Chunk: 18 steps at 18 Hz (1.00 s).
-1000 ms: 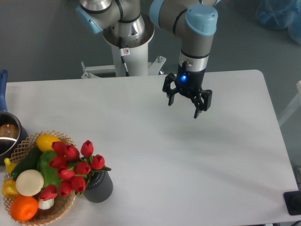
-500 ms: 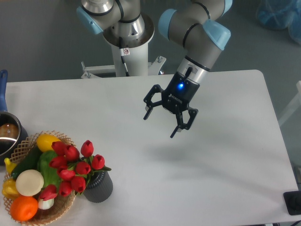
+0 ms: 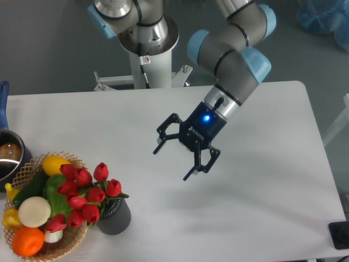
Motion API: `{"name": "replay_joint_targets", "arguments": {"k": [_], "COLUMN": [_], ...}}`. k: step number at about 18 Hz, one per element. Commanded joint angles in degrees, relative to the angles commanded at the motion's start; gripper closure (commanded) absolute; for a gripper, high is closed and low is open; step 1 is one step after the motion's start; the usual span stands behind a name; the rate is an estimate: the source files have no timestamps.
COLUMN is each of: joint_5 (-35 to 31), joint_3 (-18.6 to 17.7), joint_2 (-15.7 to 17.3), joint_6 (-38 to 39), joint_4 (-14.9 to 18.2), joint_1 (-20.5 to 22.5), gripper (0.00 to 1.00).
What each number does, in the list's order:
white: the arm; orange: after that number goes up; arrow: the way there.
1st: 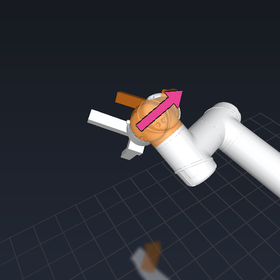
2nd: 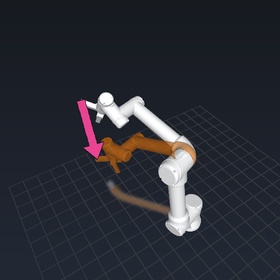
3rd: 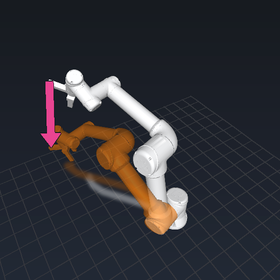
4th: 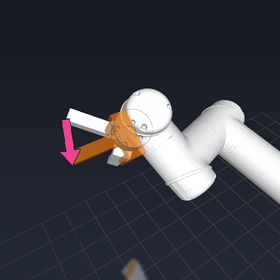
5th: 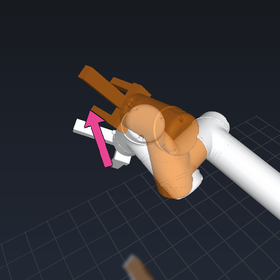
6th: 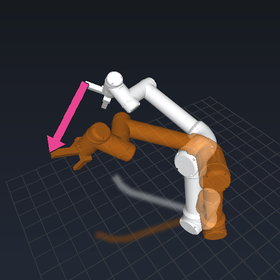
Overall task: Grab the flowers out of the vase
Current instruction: 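Move the open gripper toward the red tulips in the black vase, then lower the gripper around the tulip stems and close it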
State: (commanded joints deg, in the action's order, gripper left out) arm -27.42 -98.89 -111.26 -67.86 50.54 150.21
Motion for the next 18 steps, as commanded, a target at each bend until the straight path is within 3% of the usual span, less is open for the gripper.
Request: {"name": "replay_joint_targets", "arguments": {"k": [8, 12, 18], "joint_5": [3.9, 5.7, 5.8], "joint_3": [2.1, 2.2, 1.9], "joint_2": [-3.9, -6.0, -6.0], "joint_6": [-0.4, -0.4, -0.5], "joint_4": [-0.1, -2.8, -3.3], "joint_1": [-3.6, -6.0, -9.1], "gripper": [0.0, 0.0, 0.0]}}
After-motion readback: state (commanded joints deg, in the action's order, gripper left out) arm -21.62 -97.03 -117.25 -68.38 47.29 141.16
